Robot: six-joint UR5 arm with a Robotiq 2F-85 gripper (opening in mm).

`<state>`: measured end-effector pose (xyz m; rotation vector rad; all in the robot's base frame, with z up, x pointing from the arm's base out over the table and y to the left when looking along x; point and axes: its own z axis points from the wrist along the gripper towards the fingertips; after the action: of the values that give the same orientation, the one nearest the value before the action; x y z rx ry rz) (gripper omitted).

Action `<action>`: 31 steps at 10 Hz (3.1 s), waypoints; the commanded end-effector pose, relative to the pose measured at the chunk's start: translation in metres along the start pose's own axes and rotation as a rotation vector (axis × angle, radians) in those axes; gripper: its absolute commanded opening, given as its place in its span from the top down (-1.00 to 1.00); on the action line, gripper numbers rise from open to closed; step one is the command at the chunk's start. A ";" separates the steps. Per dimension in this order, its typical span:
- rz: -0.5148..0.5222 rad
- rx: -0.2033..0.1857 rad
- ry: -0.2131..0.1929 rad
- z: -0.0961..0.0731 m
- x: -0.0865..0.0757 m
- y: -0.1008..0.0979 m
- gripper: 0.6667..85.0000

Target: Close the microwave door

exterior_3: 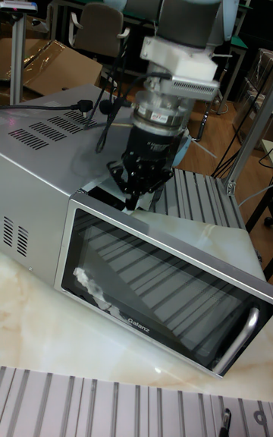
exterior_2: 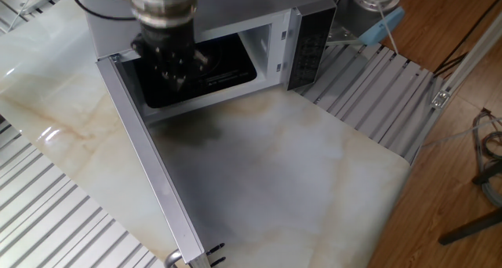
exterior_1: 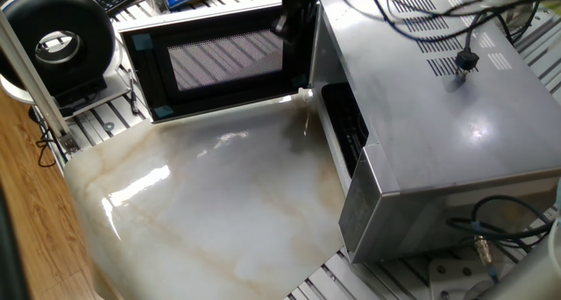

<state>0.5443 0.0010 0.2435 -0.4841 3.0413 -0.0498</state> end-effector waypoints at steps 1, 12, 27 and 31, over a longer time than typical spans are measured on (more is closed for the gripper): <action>0.009 -0.008 0.039 -0.050 0.008 0.016 0.99; -0.025 0.015 0.052 -0.085 -0.008 0.027 0.99; -0.093 0.019 0.037 -0.083 -0.014 0.025 0.99; -0.049 0.008 0.067 -0.083 -0.006 0.028 0.99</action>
<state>0.5404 0.0281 0.3249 -0.6032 3.0738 -0.1086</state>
